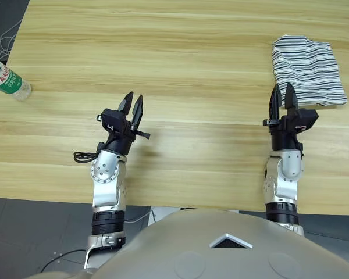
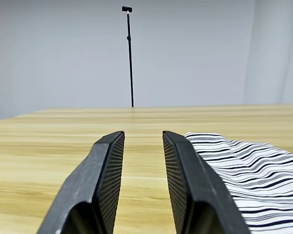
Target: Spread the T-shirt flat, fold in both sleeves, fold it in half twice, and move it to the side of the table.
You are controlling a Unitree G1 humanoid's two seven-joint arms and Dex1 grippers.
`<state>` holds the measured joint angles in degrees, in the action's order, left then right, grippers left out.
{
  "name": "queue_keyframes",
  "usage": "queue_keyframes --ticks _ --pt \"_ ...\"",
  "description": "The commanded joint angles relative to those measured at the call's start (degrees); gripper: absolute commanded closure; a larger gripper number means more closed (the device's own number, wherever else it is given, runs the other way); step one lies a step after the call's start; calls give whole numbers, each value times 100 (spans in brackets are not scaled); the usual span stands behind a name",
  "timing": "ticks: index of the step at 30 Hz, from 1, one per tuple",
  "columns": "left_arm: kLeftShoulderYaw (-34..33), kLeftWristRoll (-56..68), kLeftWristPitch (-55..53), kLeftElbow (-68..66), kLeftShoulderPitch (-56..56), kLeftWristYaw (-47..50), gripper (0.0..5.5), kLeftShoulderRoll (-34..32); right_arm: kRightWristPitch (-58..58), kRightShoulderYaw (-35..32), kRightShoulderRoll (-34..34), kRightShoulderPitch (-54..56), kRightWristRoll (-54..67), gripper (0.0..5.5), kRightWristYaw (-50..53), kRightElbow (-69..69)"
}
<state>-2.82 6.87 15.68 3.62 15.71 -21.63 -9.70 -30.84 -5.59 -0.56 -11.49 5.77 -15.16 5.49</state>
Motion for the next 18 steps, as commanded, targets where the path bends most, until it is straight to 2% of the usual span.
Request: queue_keyframes --ticks 1,9,18 --pt "142 -293 201 73 127 167 438 14 -192 50 57 -745 -535 406 301 -650" --pt "417 -213 -122 563 420 211 438 48 167 -117 17 -1883 -690 406 819 -1818" --pt "885 -303 -309 739 869 384 438 220 639 -119 293 -2083 -609 406 823 -1978"
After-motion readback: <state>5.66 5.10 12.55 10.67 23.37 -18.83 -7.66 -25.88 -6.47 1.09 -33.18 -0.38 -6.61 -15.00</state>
